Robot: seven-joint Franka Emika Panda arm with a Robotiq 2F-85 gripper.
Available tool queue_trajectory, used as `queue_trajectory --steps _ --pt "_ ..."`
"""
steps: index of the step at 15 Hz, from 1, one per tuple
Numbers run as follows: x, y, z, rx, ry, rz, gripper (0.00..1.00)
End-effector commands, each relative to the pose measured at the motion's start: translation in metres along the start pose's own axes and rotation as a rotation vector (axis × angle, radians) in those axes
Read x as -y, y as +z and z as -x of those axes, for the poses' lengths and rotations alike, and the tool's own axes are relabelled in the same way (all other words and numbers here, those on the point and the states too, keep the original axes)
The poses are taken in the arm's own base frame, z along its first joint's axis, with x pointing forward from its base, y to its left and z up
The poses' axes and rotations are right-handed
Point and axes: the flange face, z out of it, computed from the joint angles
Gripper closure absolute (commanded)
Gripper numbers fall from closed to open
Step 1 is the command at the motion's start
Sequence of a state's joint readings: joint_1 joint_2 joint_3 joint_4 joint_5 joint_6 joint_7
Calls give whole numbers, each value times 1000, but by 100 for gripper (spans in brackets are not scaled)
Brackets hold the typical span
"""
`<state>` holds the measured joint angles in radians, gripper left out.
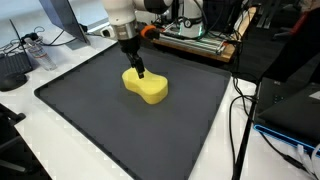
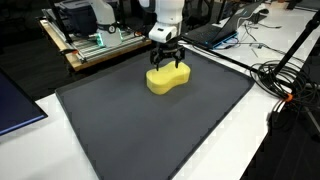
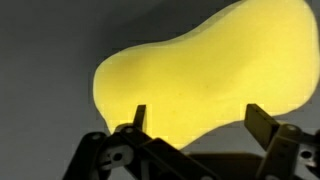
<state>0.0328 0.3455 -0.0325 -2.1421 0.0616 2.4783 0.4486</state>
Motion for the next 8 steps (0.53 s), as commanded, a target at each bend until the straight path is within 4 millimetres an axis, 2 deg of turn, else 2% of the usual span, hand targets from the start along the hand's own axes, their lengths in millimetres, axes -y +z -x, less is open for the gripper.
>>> queue_trajectory --steps 1,4,8 --pt "0 24 -15 0 -14 31 0" --pt "0 40 -19 19 -16 41 0" --pt "6 48 -21 36 -31 44 0"
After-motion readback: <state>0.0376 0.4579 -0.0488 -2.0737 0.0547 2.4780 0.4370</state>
